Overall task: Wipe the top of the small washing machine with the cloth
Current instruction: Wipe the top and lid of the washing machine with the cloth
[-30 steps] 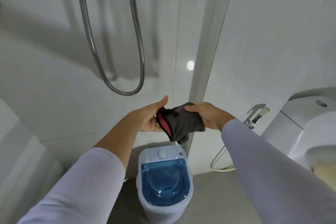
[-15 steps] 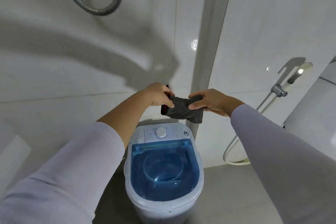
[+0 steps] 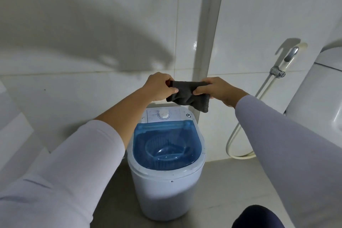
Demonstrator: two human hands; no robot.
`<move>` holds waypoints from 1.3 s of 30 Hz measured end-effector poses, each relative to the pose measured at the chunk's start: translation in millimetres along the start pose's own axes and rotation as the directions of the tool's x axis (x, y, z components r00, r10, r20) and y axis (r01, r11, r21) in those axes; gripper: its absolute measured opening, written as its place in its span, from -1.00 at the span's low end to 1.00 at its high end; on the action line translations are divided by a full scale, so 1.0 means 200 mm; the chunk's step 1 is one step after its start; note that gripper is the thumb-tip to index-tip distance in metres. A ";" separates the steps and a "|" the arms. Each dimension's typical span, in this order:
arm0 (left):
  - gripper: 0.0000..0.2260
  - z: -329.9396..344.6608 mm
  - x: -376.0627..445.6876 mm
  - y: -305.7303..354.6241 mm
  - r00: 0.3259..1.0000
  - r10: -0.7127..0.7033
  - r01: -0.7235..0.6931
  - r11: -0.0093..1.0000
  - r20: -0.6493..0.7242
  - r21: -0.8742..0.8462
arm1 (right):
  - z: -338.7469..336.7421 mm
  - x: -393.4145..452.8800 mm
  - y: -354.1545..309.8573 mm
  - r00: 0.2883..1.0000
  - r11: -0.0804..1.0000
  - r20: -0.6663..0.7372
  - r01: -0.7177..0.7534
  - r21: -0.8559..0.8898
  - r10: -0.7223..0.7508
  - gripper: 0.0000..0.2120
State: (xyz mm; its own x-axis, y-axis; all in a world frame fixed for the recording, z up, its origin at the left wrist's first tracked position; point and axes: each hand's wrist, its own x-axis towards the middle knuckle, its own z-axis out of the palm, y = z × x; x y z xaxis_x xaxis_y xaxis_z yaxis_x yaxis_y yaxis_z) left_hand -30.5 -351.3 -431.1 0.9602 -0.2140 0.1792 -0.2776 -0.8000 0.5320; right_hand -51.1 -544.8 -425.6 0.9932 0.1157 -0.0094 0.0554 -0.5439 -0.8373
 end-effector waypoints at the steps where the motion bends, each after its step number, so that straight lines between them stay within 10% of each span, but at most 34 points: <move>1: -0.75 -0.01 -0.03 0.01 1.000 0.007 -0.007 0.999 0.000 -0.032 | 0.01 -0.02 -0.01 1.000 0.994 0.005 -0.014 0.112 0.013 -0.94; 10: -0.78 0.01 -0.20 0.06 0.998 0.059 -0.064 0.986 -0.038 -0.152 | 0.09 -0.20 0.02 0.999 0.722 0.038 -0.006 0.692 -0.028 -0.73; 15: -0.82 0.12 -0.21 0.04 0.998 0.066 -0.063 0.987 0.016 -0.149 | 0.12 -0.22 0.13 0.983 0.844 0.181 -0.119 0.522 0.027 -0.40; 21: -0.68 0.23 -0.17 -0.05 0.999 -0.010 0.019 0.973 0.040 -0.229 | 0.11 -0.10 0.23 0.986 0.881 -0.001 -0.148 0.449 0.166 -0.81; 29: -0.40 0.37 -0.04 -0.30 0.948 -0.190 0.118 0.955 0.256 0.271 | 0.13 0.16 0.41 0.950 0.978 -0.267 -0.122 0.167 0.164 -0.66; 39: -0.16 0.54 0.11 -0.40 0.918 -0.259 0.131 0.912 0.299 0.389 | 0.32 0.48 0.57 0.960 0.960 -0.281 -0.067 -0.274 -0.013 -0.61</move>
State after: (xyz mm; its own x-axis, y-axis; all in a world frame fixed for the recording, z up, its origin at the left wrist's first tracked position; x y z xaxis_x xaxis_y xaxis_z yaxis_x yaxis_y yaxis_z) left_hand 16.0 -353.6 -558.8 0.9627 -0.1566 -0.2208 -0.1159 -0.9756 0.1866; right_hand 44.5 -542.3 -556.7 0.9810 -0.1155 0.1561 0.0148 -0.7570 -0.6532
